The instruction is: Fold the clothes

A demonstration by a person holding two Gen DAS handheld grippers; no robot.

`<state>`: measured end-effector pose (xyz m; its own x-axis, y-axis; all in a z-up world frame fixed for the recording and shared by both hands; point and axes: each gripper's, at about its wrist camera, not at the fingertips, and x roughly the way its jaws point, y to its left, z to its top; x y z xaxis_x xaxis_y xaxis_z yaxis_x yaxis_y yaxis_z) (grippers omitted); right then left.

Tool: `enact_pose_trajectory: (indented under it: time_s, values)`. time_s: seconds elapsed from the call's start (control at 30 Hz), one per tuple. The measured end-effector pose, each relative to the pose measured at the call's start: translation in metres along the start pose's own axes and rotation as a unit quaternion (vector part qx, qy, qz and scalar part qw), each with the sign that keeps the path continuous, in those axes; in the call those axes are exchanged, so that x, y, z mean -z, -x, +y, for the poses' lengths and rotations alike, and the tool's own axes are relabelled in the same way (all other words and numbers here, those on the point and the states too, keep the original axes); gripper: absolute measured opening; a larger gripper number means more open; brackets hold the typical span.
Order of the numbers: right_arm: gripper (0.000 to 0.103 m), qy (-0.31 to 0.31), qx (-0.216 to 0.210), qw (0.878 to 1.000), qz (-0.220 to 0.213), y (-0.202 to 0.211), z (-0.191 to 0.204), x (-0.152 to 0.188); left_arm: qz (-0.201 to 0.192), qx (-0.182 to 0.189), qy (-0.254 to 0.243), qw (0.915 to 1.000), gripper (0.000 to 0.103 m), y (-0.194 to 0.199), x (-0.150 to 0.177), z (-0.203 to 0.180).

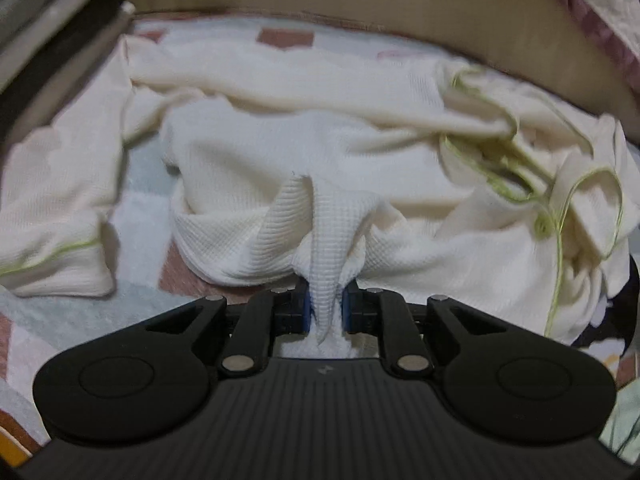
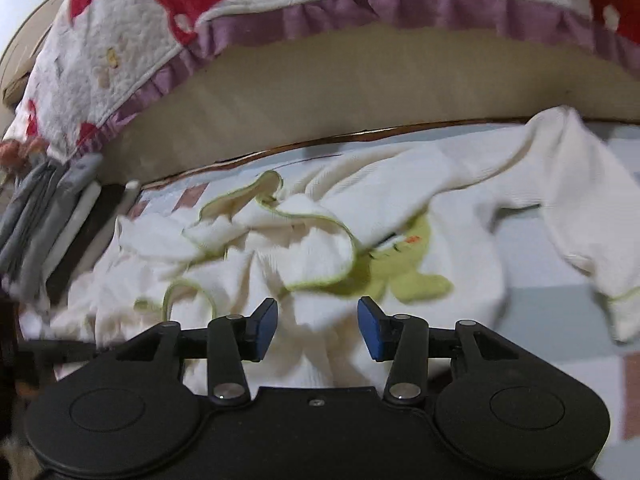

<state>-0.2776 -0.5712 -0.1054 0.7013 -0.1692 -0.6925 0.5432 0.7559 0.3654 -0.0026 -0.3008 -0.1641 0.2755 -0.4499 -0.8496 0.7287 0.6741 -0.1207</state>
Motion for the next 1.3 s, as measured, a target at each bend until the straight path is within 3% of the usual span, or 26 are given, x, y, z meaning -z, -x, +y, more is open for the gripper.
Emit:
enact_pose_trajectory:
  time_s: [0.17,0.27,0.43,0.47,0.53,0.57,0.63,0.7,0.87,0.93,1.0,1.13,1.27,1.3]
  values:
    - [0.054,0.039,0.038,0.998,0.043,-0.011,0.007,0.035,0.003,0.027,0.04,0.9988,0.013,0.003,-0.001,0.01]
    - [0.053,0.03,0.026,0.997,0.069,-0.021,0.006,0.05,0.01,0.043,0.069,0.9966,0.013,0.0,0.0,0.017]
    - [0.051,0.177,0.1,0.979,0.024,-0.04,0.034,0.057,0.011,0.071,0.097,0.9928,0.014,0.001,0.001,0.022]
    - [0.047,0.194,0.103,0.975,0.012,-0.042,0.037,0.056,0.001,0.078,0.095,0.9924,0.014,0.004,0.001,0.022]
    - [0.004,0.217,0.102,0.971,-0.02,-0.039,0.042,0.051,-0.028,0.1,0.091,0.9905,0.014,0.015,-0.001,0.021]
    - [0.004,0.219,0.096,0.97,-0.045,-0.033,0.043,0.046,-0.046,0.11,0.091,0.9887,0.014,0.02,-0.003,0.021]
    - [0.004,0.187,0.065,0.976,-0.092,-0.018,0.039,0.033,-0.071,0.124,0.084,0.9861,0.016,0.028,-0.007,0.02]
    - [0.004,0.141,0.04,0.983,-0.112,-0.012,0.027,0.02,-0.079,0.12,0.073,0.9869,0.016,0.028,-0.01,0.017]
    - [0.004,0.046,0.069,0.993,-0.085,-0.029,-0.009,0.007,-0.088,0.068,0.018,0.9937,0.023,0.024,-0.009,0.002]
    - [0.004,0.016,0.074,0.994,-0.077,-0.031,-0.019,0.006,-0.099,0.061,-0.012,0.9931,0.033,0.027,-0.008,-0.004]
    - [0.004,-0.018,0.055,0.995,-0.085,-0.025,-0.025,0.005,-0.087,0.073,-0.025,0.9932,0.045,0.027,-0.006,-0.006]
    - [0.004,-0.022,0.035,0.993,-0.111,-0.012,-0.02,0.005,-0.027,0.052,-0.047,0.9972,0.054,0.01,0.004,-0.013]
    - [0.005,-0.014,0.043,0.994,-0.099,-0.018,-0.019,0.006,0.018,0.022,-0.067,0.9974,0.054,-0.005,0.013,-0.018]
    - [0.006,-0.019,0.04,0.995,-0.092,-0.021,-0.021,0.007,0.014,0.027,-0.06,0.9977,0.049,-0.005,0.012,-0.016]
